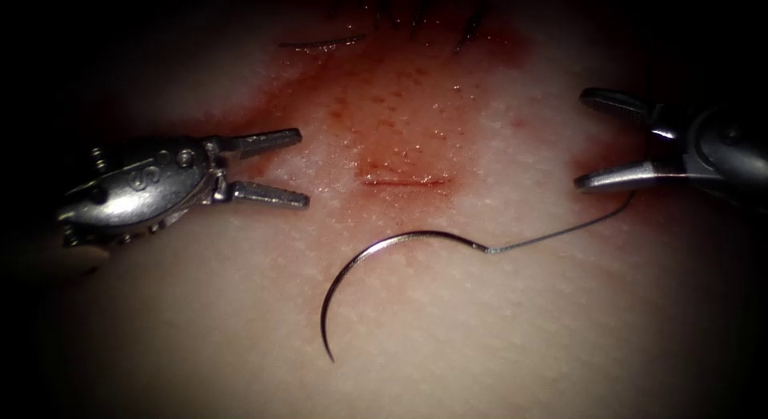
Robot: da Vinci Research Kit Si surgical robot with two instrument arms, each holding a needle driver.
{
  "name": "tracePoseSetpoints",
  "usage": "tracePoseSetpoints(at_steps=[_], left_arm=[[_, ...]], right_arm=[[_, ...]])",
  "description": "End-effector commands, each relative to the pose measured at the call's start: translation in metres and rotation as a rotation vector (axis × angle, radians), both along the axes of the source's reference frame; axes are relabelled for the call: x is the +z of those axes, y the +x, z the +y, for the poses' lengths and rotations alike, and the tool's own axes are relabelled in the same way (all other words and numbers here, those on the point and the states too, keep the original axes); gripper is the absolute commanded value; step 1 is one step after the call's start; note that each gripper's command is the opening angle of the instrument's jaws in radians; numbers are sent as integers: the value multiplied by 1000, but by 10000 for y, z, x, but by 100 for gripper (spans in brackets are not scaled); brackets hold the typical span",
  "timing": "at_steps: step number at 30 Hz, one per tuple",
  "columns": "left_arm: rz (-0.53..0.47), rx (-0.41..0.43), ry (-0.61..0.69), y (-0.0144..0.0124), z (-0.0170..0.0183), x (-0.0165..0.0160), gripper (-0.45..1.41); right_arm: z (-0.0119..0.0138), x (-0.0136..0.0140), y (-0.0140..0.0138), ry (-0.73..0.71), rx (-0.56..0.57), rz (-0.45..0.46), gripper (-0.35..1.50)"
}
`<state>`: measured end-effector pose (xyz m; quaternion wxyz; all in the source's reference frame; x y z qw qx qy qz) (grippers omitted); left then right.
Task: Wound Closure
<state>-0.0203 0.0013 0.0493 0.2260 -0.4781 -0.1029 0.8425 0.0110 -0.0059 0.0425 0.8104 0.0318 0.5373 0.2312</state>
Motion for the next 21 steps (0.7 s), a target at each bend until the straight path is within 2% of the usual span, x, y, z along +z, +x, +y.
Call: tracePoseSetpoints(at_steps=[1, 4, 10, 15, 19, 21], left_arm=[[-3, 0, 0, -6, -1, 6, 48], [30, -19, 17, -8, -5, 3, 49], [34, -35, 33, -11, -6, 1, 58], [47, -95, 115, -16, -10, -1, 75], [159, -134, 146, -18, -22, -2, 83], [246, -134, 180, -19, -28, -4, 91]], right_arm=[[0, 6, 8, 0, -1, 3, 73], [0, 2, 10, 4, -1, 3, 75], [0, -1, 12, 12, 3, 5, 77], [1, 1, 12, 13, 2, 2, 82], [1, 1, 11, 13, -1, 1, 80], [1, 1, 12, 14, -3, -2, 80]])
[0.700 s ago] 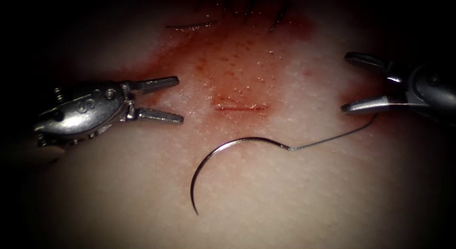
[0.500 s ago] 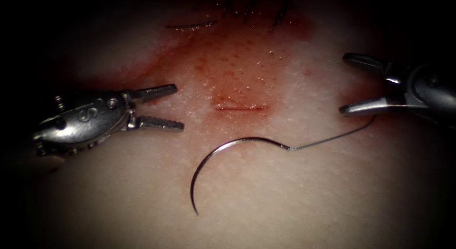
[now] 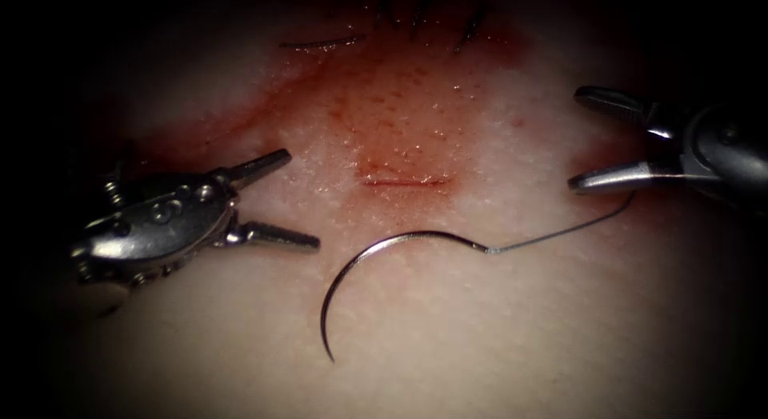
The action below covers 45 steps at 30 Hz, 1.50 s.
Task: Wound Closure
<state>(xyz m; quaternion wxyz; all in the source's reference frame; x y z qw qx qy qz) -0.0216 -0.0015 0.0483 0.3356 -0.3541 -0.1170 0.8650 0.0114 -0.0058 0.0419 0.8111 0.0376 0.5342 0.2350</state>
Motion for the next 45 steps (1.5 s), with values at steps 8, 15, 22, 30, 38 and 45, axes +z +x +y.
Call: tracePoseSetpoints(at_steps=[8, 15, 22, 30, 38, 45], left_arm=[[88, 21, 103, -27, -17, -15, 88], [87, 28, 138, -53, -31, -16, 76], [107, 59, 148, -58, -37, 6, 76], [145, 115, 191, -52, -46, 34, 78], [115, 166, 256, -51, -50, 45, -16], [59, 133, 251, -45, -32, 32, -45]], right_arm=[[-4, 11, 10, 12, -31, -27, 80], [-4, 11, 12, 12, -30, -27, 80], [-5, 11, 12, 11, -30, -27, 80], [-5, 11, 12, 11, -30, -27, 80], [-6, 10, 12, 11, -31, -26, 78], [-1, -6, 10, 6, 1, 13, 77]])
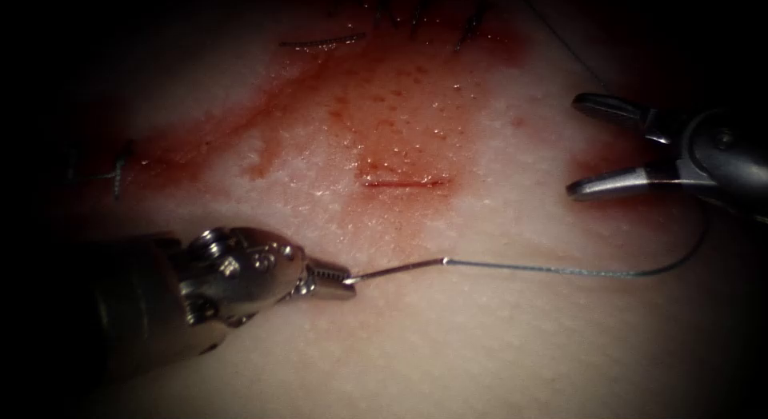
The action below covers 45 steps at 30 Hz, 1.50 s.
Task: Wound Closure
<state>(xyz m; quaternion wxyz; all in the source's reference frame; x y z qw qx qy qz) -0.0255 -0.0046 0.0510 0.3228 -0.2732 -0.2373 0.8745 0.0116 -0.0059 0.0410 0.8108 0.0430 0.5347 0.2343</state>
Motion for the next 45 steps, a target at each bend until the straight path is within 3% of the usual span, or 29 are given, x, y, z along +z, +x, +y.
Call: tracePoseSetpoints(at_steps=[1, 18, 22, 24, 27, 29, 31, 32, 33, 36, 39, 42, 43, 44, 45], left_arm=[[-18, -20, 2, -4, 5, 3, -45], [24, -119, -58, -23, 29, 2, -45], [58, -174, -55, -26, 33, 5, -45], [73, -258, -36, -30, 39, 4, -45], [66, -319, -27, -32, 44, 2, -45], [47, -388, -12, -37, 50, -3, -45], [42, -455, 20, -41, 54, -8, -45], [39, -472, 26, -42, 55, -10, -45], [18, -515, 25, -45, 56, -13, -45], [-17, -562, 18, -48, 59, -16, -45], [-55, -589, 16, -50, 60, -16, -45], [-72, -603, 18, -52, 60, -16, -45], [-90, -621, 9, -53, 61, -16, -45], [-90, -621, 9, -53, 61, -16, -45], [-104, -629, 7, -54, 62, -16, -45]], right_arm=[[2, -9, 9, -9, 23, 26, 88], [-23, -102, 37, -15, 46, 153, 93], [-34, -105, 52, -35, 44, 153, 98], [-43, -100, 67, -47, 49, 151, 115], [-51, -93, 75, -64, 46, 147, 115], [-62, -84, 80, -15, 63, 148, 95], [-72, -75, 80, 45, 104, 145, 56], [-76, -71, 79, 65, 141, 132, 56], [-85, -62, 75, 111, 257, 105, 35], [-92, -48, 71, 144, 359, 77, 13], [-85, -37, 68, 194, 457, 65, 31], [-79, -31, 65, 209, 515, 73, 35], [-72, -24, 63, 243, 589, 80, 66], [-72, -24, 63, 243, 589, 80, 66], [-68, -21, 63, 258, 616, 79, 78]])
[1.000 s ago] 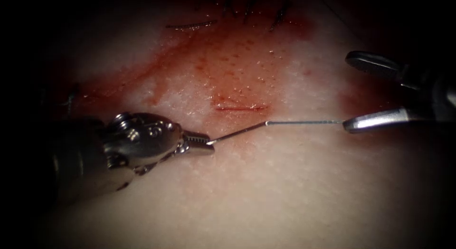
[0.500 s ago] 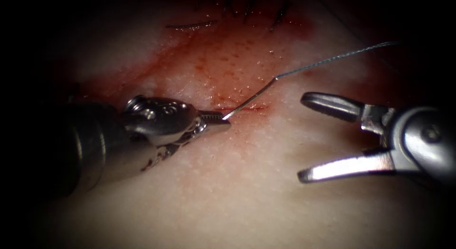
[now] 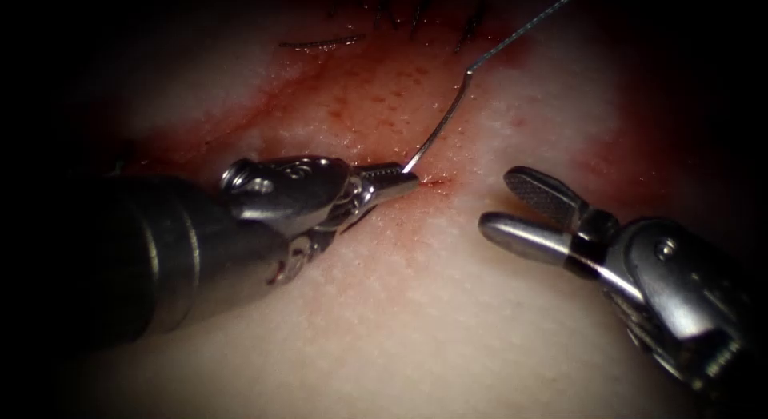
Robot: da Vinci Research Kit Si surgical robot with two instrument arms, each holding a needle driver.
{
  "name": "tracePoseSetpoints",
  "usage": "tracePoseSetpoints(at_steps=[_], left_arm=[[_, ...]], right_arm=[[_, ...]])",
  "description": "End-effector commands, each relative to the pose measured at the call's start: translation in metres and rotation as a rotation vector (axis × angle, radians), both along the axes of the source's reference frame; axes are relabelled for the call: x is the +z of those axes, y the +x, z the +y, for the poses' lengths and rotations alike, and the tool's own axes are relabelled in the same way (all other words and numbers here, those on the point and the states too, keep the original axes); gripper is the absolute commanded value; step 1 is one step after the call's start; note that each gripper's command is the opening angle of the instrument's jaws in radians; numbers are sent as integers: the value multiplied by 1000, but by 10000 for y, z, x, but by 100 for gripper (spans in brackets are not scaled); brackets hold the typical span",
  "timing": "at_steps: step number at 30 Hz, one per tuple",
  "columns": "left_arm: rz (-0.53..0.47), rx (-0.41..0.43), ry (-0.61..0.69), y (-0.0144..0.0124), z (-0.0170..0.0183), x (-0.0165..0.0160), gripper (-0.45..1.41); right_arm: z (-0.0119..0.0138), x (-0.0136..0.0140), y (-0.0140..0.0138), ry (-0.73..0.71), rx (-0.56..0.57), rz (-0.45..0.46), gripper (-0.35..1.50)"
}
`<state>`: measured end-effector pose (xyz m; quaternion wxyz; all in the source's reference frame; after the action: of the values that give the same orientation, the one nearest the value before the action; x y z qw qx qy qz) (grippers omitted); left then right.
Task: Wound Closure
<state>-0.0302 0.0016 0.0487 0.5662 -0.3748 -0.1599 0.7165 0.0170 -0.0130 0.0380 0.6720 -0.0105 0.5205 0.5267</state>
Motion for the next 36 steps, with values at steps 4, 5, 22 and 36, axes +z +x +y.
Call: tracePoseSetpoints(at_steps=[4, 5, 22, 36], left_arm=[[-46, -34, -28, -7, 3, 5, -45], [-51, -37, -30, -7, 3, 5, -45], [-74, 13, -132, -23, -7, -10, -45], [-76, 5, -136, -24, -9, -13, -45]], right_arm=[[17, 22, 13, 51, 97, -16, 120], [21, 25, 15, 55, 111, -23, 122], [55, 54, 40, 126, 150, -11, 113], [49, 53, 45, 131, 145, -9, 68]])
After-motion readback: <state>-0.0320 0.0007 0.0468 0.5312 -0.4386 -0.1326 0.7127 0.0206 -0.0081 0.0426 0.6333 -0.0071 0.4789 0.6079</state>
